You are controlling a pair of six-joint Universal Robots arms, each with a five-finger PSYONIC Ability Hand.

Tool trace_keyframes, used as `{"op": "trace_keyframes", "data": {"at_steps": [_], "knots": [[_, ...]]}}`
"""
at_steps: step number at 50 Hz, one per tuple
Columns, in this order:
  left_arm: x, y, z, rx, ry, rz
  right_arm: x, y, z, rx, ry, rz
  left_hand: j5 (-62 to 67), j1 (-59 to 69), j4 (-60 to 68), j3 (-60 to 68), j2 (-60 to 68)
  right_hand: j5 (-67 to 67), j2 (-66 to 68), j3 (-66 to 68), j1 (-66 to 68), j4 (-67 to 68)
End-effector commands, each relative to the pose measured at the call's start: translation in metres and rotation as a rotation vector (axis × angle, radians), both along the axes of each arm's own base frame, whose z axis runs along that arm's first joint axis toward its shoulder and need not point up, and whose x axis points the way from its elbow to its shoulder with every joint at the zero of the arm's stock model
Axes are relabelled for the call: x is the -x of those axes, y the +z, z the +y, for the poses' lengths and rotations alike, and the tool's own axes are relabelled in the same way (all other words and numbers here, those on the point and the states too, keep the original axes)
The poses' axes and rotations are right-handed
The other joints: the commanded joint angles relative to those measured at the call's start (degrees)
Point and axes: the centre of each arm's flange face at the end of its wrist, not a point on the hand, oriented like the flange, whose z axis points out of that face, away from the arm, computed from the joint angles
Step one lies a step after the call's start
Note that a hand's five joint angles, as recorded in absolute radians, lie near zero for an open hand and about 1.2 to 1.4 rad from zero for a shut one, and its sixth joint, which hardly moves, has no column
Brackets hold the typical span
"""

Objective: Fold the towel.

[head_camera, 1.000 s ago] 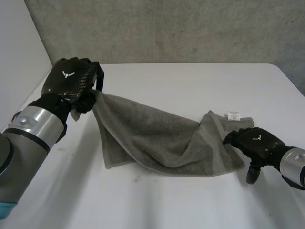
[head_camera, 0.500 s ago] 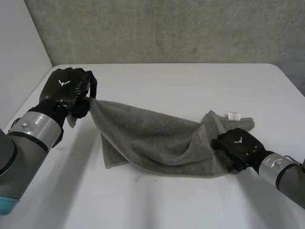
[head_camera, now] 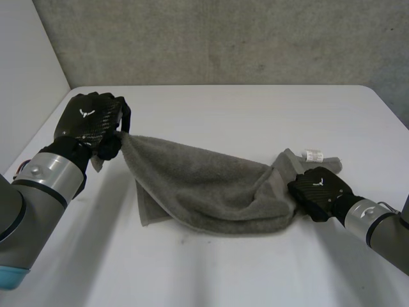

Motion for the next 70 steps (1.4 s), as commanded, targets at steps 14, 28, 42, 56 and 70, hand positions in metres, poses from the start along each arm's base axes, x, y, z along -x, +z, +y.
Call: {"op": "trace_keyframes", "data": {"at_steps": [14, 28, 42, 56, 70], "knots": [[0.000, 0.002, 0.001, 0.001, 0.001, 0.001, 0.002, 0.050, -0.001, 0.083, -0.025, -0.042, 11.57, 12.60, 10.21, 10.33, 10.26, 2.72, 3.71, 3.56, 3.80, 3.61], [0.003, -0.012, -0.001, -0.035, -0.005, -0.022, -0.002, 0.035, 0.003, -0.104, -0.026, -0.046, 11.57, 12.60, 10.21, 10.33, 10.26, 2.72, 3.71, 3.56, 3.80, 3.61], [0.003, -0.025, -0.008, -0.070, 0.001, -0.034, -0.044, 0.032, -0.037, -0.082, -0.039, -0.148, 11.57, 12.60, 10.21, 10.33, 10.26, 2.72, 3.71, 3.56, 3.80, 3.61], [0.003, -0.030, -0.008, -0.086, 0.003, -0.039, -0.074, 0.018, -0.070, -0.029, -0.121, -0.149, 11.57, 12.60, 10.21, 10.33, 10.26, 1.61, 2.59, 2.44, 2.69, 2.49], [0.001, -0.030, -0.009, -0.087, 0.007, -0.039, -0.057, 0.111, -0.037, 0.104, -0.148, -0.254, 11.57, 12.60, 10.21, 10.33, 10.26, -50.71, -49.72, -49.87, -49.63, -49.82]]}}
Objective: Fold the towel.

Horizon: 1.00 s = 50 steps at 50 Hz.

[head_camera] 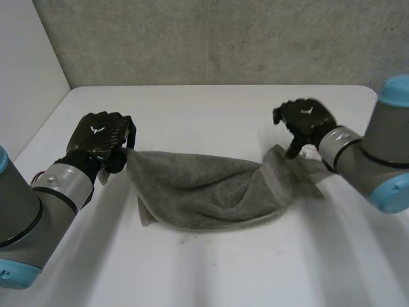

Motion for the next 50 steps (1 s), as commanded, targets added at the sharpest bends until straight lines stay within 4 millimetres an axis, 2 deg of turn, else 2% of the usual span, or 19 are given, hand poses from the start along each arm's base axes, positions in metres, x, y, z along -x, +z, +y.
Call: {"op": "trace_keyframes", "data": {"at_steps": [1, 2, 4, 5, 7, 8, 10, 11, 13, 18, 27, 31, 37, 43, 46, 48, 49, 50], "knots": [[-0.002, 0.000, -0.001, -0.001, 0.005, 0.000, 0.010, 0.023, 0.034, 0.003, 0.025, -0.010, 11.57, 12.60, 10.20, 10.32, 10.25, 0.05, -1.70, -1.72, -1.47, -1.68], [-0.002, 0.000, -0.001, -0.001, 0.005, 0.000, 0.010, 0.023, 0.034, 0.003, 0.025, -0.010, 11.57, 12.60, 10.20, 10.32, 10.25, 0.05, -1.69, -1.71, -1.47, -1.68], [-0.002, 0.000, 0.000, -0.001, 0.005, 0.000, 0.012, 0.014, 0.053, -0.050, 0.062, 0.003, 11.57, 12.60, 10.20, 10.32, 10.25, 1.06, -0.69, -0.70, -0.46, -0.67], [-0.002, 0.000, 0.000, -0.001, 0.005, 0.000, 0.012, 0.014, 0.053, -0.050, 0.062, 0.003, 11.57, 12.60, 10.20, 10.32, 10.25, 1.06, -0.68, -0.70, -0.46, -0.67], [-0.002, -0.001, 0.001, -0.004, 0.004, -0.001, 0.017, 0.000, 0.068, -0.093, 0.092, 0.049, 11.57, 12.60, 10.20, 10.32, 10.25, 1.40, -0.35, -0.37, -0.13, -0.34], [-0.002, -0.001, 0.001, -0.004, 0.004, -0.001, 0.017, 0.000, 0.068, -0.093, 0.093, 0.049, 11.57, 12.60, 10.20, 10.32, 10.25, 1.40, -0.35, -0.37, -0.12, -0.33], [-0.002, -0.001, 0.001, -0.006, 0.004, -0.002, 0.031, -0.020, 0.078, -0.136, 0.092, 0.116, 11.57, 12.60, 10.20, 10.32, 10.25, 1.57, -0.18, -0.20, 0.04, -0.17], [-0.002, -0.001, 0.001, -0.006, 0.004, -0.002, 0.031, -0.020, 0.078, -0.136, 0.092, 0.116, 11.57, 12.60, 10.20, 10.32, 10.25, 1.57, -0.18, -0.20, 0.04, -0.17], [-0.002, -0.001, 0.002, -0.007, 0.005, -0.002, 0.042, -0.037, 0.089, -0.172, 0.092, 0.182, 11.57, 12.60, 10.20, 10.32, 10.25, 1.40, -0.35, -0.36, -0.12, -0.33], [-0.002, -0.002, 0.002, -0.009, 0.005, -0.003, 0.050, -0.054, 0.100, -0.186, 0.098, 0.240, 11.57, 12.60, 10.20, 10.32, 10.25, 1.23, -0.52, -0.53, -0.29, -0.50], [-0.002, -0.002, 0.002, -0.010, 0.004, -0.003, 0.056, -0.065, 0.088, -0.099, 0.062, 0.230, 11.57, 12.60, 10.20, 10.32, 10.25, 1.57, -0.18, -0.20, 0.04, -0.17], [-0.003, -0.003, 0.003, -0.011, 0.004, -0.004, 0.054, -0.077, 0.079, -0.066, 0.075, 0.221, 11.57, 12.60, 10.20, 10.32, 10.25, 2.74, 0.99, 0.97, 1.22, 1.00], [-0.003, -0.003, 0.003, -0.011, 0.004, -0.004, 0.050, -0.091, 0.072, -0.082, 0.085, 0.224, 11.57, 12.60, 10.20, 10.32, 10.25, 6.10, 4.35, 4.33, 4.58, 4.37], [-0.003, -0.003, 0.003, -0.011, 0.004, -0.004, 0.048, -0.096, 0.068, -0.084, 0.089, 0.227, 11.57, 12.60, 10.20, 10.32, 10.25, 10.15, 8.40, 8.38, 8.62, 8.41], [-0.003, -0.003, 0.003, -0.011, 0.004, -0.004, 0.047, -0.095, 0.064, -0.066, 0.088, 0.224, 11.57, 12.60, 10.20, 10.32, 10.25, 17.38, 15.63, 15.61, 15.86, 15.65], [-0.003, -0.004, 0.003, -0.014, 0.004, -0.004, 0.046, -0.093, 0.059, -0.032, 0.083, 0.219, 11.57, 12.60, 10.20, 10.32, 10.25, 36.94, 35.19, 35.17, 35.42, 35.20], [-0.003, -0.004, 0.003, -0.014, 0.004, -0.005, 0.046, -0.093, 0.059, -0.032, 0.083, 0.219, 11.57, 12.60, 10.20, 10.32, 10.25, 37.06, 35.31, 35.29, 35.54, 35.33], [-0.002, -0.004, 0.003, -0.013, 0.004, -0.004, 0.046, -0.088, 0.056, -0.006, 0.078, 0.214, 11.57, 12.60, 10.20, 10.32, 10.25, 52.82, 51.07, 51.06, 51.30, 51.09]]}}
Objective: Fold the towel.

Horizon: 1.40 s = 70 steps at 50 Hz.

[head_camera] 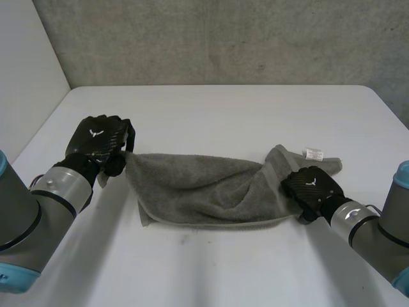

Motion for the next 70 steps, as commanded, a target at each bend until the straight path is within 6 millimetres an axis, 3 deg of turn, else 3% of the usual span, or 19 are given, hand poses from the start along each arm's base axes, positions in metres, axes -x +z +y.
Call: {"op": "trace_keyframes", "data": {"at_steps": [1, 4, 9, 11, 16, 21, 28, 33, 42, 47, 49, 50, 52, 53, 55, 57, 60, 66, 70], "knots": [[0.000, 0.000, 0.000, -0.001, 0.000, 0.000, -0.001, 0.013, -0.013, 0.094, -0.009, -0.021, 11.57, 12.60, 10.20, 10.32, 10.25, 33.66, 32.15, 32.36, 32.38, 32.36], [0.000, 0.000, 0.000, 0.000, 0.000, 0.000, -0.001, 0.023, -0.016, 0.131, -0.014, -0.031, 11.57, 12.60, 10.20, 10.32, 10.25, 33.67, 32.15, 32.36, 32.38, 32.36], [0.000, 0.004, 0.002, 0.005, 0.000, 0.000, 0.000, 0.116, -0.016, 0.384, -0.024, -0.094, 11.57, 12.60, 10.20, 10.32, 10.25, 33.67, 32.15, 32.36, 32.38, 32.36], [-0.001, 0.023, 0.007, 0.053, -0.003, 0.016, 0.004, 0.156, -0.003, 0.411, -0.028, -0.110, 11.57, 12.60, 10.20, 10.32, 10.25, 33.67, 32.15, 32.36, 32.38, 32.36], [-0.007, 0.058, 0.026, 0.116, -0.003, 0.037, 0.013, 0.195, 0.020, 0.316, -0.036, -0.075, 11.57, 12.60, 10.20, 10.32, 10.25, 33.67, 32.15, 32.36, 32.38, 32.36], [-0.014, 0.074, 0.044, 0.091, -0.005, 0.029, 0.030, 0.200, 0.034, 0.175, -0.052, 0.094, 11.57, 12.60, 10.20, 10.32, 10.25, 33.67, 32.15, 32.36, 32.38, 32.36], [-0.015, 0.046, 0.051, -0.075, -0.013, -0.042, 0.044, 0.183, 0.049, 0.022, 0.028, 0.321, 11.57, 12.60, 10.20, 10.32, 10.25, 33.67, 32.15, 32.36, 32.38, 32.36], [-0.013, -0.015, 0.043, -0.271, -0.042, -0.236, 0.046, 0.149, 0.027, -0.108, 0.053, 0.343, 11.57, 12.60, 10.20, 10.32, 10.25, 33.67, 32.15, 32.36, 32.38, 32.36], [0.004, -0.040, 0.007, -0.261, -0.081, -0.323, 0.034, 0.120, -0.015, -0.134, 0.058, 0.317, 11.57, 12.60, 10.20, 10.32, 10.25, 33.67, 32.15, 32.36, 32.38, 32.36], [0.021, -0.015, -0.032, -0.126, -0.073, -0.280, 0.016, 0.139, -0.055, 0.029, -0.002, 0.240, 11.57, 12.60, 10.20, 10.32, 10.25, 33.67, 32.15, 32.36, 32.38, 32.36], [0.035, 0.026, -0.062, 0.045, -0.059, -0.221, 0.002, 0.176, -0.086, 0.228, -0.059, 0.142, 11.57, 12.60, 10.20, 10.32, 10.25, 33.67, 32.15, 32.36, 32.38, 32.36], [0.035, 0.026, -0.062, 0.046, -0.059, -0.220, 0.002, 0.176, -0.086, 0.229, -0.060, 0.142, 11.57, 12.60, 10.20, 10.32, 10.25, 33.67, 32.15, 32.36, 32.38, 32.36], [0.046, 0.085, -0.089, 0.280, -0.030, -0.129, -0.011, 0.235, -0.108, 0.486, -0.108, -0.024, 11.57, 12.60, 10.20, 10.32, 10.25, 33.67, 32.15, 32.36, 32.38, 32.36], [0.046, 0.085, -0.089, 0.281, -0.030, -0.129, -0.011, 0.236, -0.108, 0.487, -0.108, -0.025, 11.57, 12.60, 10.20, 10.32, 10.25, 33.67, 32.15, 32.36, 32.38, 32.36], [0.051, 0.118, -0.100, 0.420, -0.014, -0.071, -0.014, 0.269, -0.114, 0.632, -0.126, -0.134, 11.57, 12.60, 10.20, 10.32, 10.25, 33.67, 32.15, 32.36, 32.38, 32.36], [0.055, 0.178, -0.111, 0.687, 0.010, 0.063, -0.008, 0.323, -0.117, 0.849, -0.172, -0.347, 11.57, 12.60, 10.20, 10.32, 10.25, 33.67, 32.15, 32.36, 32.38, 32.36], [0.053, 0.213, -0.113, 0.862, 0.019, 0.192, -0.002, 0.363, -0.105, 0.977, -0.173, -0.511, 11.57, 12.60, 10.20, 10.32, 10.25, 33.67, 32.15, 32.36, 32.38, 32.36], [0.051, 0.205, -0.118, 0.853, 0.010, 0.279, -0.005, 0.345, -0.097, 0.859, -0.159, -0.488, 11.57, 12.60, 10.20, 10.32, 10.25, 33.67, 32.15, 32.36, 32.38, 32.36], [0.048, 0.143, -0.124, 0.655, 0.012, 0.219, -0.014, 0.287, -0.088, 0.598, -0.104, -0.358, 11.57, 12.60, 10.20, 10.32, 10.25, 33.67, 32.15, 32.36, 32.38, 32.36]]}}
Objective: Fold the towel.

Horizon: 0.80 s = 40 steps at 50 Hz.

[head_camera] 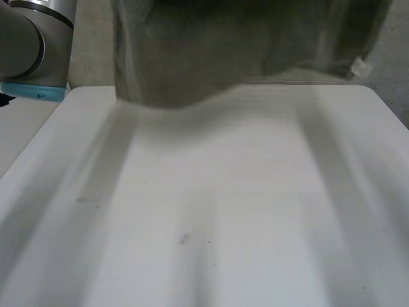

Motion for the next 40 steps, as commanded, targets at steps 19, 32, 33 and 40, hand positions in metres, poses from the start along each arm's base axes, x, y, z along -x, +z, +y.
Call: {"op": "trace_keyframes", "data": {"at_steps": [19, 32, 33, 40], "knots": [[-0.037, -0.290, 0.082, -0.882, 0.011, -0.314, 0.001, -0.320, 0.093, -0.882, 0.149, 0.670, 11.39, 12.29, 10.17, 10.27, 10.22, 3.21, 3.97, 3.47, 4.00, 3.42], [-0.048, -0.306, 0.111, -0.883, 0.075, -0.525, 0.023, -0.318, 0.103, -0.889, 0.089, 0.619, 11.39, 12.29, 10.17, 10.27, 10.22, 3.21, 3.97, 3.47, 4.00, 3.42], [-0.048, -0.306, 0.112, -0.880, 0.076, -0.530, 0.025, -0.314, 0.102, -0.870, 0.081, 0.600, 11.39, 12.29, 10.17, 10.27, 10.22, 3.21, 3.97, 3.47, 4.00, 3.42], [-0.048, -0.308, 0.108, -0.861, 0.084, -0.523, 0.032, -0.309, 0.091, -0.843, 0.051, 0.522, -2.38, -1.48, -3.60, -3.50, -3.55, 3.21, 3.97, 3.47, 4.00, 3.42]]}}
